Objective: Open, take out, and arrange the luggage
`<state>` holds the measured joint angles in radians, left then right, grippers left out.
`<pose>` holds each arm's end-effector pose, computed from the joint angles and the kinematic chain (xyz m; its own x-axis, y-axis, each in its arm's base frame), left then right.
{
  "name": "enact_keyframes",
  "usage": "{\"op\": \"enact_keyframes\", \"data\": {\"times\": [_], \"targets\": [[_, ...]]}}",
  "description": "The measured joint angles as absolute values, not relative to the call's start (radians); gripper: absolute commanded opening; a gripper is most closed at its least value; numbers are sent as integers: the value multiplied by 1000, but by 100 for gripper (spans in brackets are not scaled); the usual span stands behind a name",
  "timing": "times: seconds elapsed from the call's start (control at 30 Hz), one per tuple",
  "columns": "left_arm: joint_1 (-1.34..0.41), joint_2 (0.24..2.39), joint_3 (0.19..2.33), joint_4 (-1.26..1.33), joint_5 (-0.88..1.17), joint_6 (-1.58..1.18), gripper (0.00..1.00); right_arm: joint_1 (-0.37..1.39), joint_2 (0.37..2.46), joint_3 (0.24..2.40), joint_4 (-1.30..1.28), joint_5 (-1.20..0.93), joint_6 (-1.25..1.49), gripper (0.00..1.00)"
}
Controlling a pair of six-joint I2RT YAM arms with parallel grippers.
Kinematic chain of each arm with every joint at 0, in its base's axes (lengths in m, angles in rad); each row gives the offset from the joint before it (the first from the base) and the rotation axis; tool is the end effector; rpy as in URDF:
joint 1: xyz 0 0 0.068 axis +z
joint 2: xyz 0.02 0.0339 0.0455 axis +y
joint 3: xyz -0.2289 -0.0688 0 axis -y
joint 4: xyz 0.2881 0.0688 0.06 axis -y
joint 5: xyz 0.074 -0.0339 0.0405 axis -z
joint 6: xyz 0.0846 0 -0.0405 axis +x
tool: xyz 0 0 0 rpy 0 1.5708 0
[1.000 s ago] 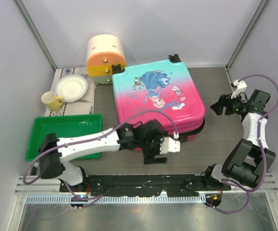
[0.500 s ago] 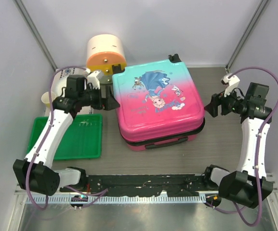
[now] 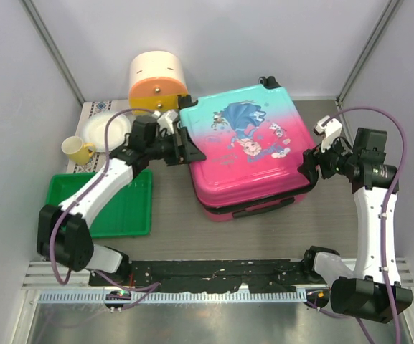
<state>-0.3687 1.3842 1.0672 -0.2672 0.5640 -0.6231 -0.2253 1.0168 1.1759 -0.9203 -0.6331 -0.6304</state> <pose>0.3488 -0.1832 0.2254 -0.8383 -0.2048 -0.5053 0.2849 0.6257 -0.7262 0.2817 -0.0132 0.3150 -0.4032 -0.3951 -0.8254 -0.5881 0.8029 -0.0971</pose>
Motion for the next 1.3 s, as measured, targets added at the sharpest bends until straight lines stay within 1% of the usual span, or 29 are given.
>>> {"op": "enact_keyframes", "data": {"times": [0.17, 0.2, 0.27, 0.33, 0.37, 0.43, 0.47, 0.63, 0.77, 0.87, 1.17, 1.3], "targets": [[-460, 1595, 1238, -190, 576, -712, 77, -228, 1011, 1141, -849, -525, -627, 77], [-472, 1645, 1279, -158, 572, -728, 79, -228, 1016, 1139, -828, -504, -627, 77], [-482, 1682, 1310, -124, 563, -730, 84, -231, 1030, 1133, -790, -471, -627, 77], [-478, 1695, 1316, -85, 548, -733, 87, -232, 1039, 1127, -762, -465, -624, 77], [-472, 1696, 1304, -59, 542, -741, 90, -231, 1041, 1125, -752, -466, -622, 77], [-461, 1686, 1269, -5, 538, -764, 93, -228, 1039, 1120, -746, -469, -620, 78], [-451, 1672, 1221, 45, 530, -785, 99, -228, 1034, 1118, -747, -472, -621, 78], [-421, 1545, 949, 263, 508, -910, 100, -227, 974, 1095, -802, -521, -619, 78], [-417, 1539, 819, 400, 509, -1013, 100, -226, 877, 1063, -894, -564, -641, 78], [-418, 1588, 798, 493, 511, -1082, 99, -224, 853, 1061, -944, -577, -664, 78], [-399, 1823, 799, 909, 506, -1332, 100, -224, 816, 1058, -1083, -650, -757, 77], [-407, 1888, 817, 1021, 500, -1390, 100, -224, 790, 1036, -1103, -670, -767, 76]]}}
